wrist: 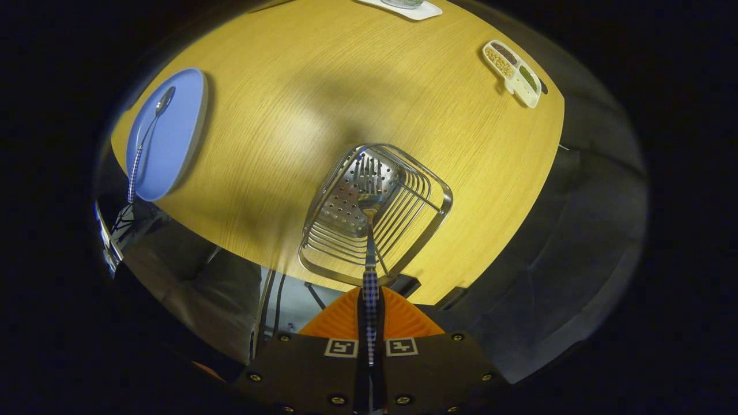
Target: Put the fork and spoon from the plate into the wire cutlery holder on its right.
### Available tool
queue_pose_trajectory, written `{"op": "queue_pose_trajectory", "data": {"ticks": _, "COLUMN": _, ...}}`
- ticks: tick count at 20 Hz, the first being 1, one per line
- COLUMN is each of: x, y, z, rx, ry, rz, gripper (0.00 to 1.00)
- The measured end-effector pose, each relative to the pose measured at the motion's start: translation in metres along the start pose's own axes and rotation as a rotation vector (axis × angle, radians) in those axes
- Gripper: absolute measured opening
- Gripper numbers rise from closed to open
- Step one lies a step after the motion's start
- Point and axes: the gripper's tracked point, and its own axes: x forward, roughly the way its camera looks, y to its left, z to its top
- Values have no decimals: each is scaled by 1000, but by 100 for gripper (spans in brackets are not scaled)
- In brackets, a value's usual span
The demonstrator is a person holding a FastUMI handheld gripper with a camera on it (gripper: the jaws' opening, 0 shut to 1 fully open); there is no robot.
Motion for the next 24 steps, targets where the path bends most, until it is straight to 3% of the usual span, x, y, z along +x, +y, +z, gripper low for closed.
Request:
{"op": "queue_pose_trajectory", "data": {"ticks": 3, "x": 1, "y": 0, "z": 1, "rx": 12, "ry": -31, "rz": 8, "gripper": 11}}
{"op": "queue_pose_trajectory", "data": {"ticks": 5, "x": -5, "y": -2, "z": 2, "rx": 20, "ry": -71, "rz": 1, "gripper": 21}}
{"op": "queue_pose_trajectory", "data": {"ticks": 9, "x": -24, "y": -2, "z": 3, "rx": 64, "ry": -151, "rz": -9, "gripper": 95}}
{"op": "queue_pose_trajectory", "data": {"ticks": 13, "x": -38, "y": -5, "z": 4, "rx": 102, "ry": -228, "rz": -52, "gripper": 95}}
{"op": "queue_pose_trajectory", "data": {"ticks": 18, "x": -83, "y": 8, "z": 7, "rx": 165, "ry": -447, "rz": -101, "gripper": 95}}
{"op": "queue_pose_trajectory", "data": {"ticks": 24, "x": -105, "y": 42, "z": -6, "rx": 249, "ry": -554, "rz": -40, "gripper": 95}}
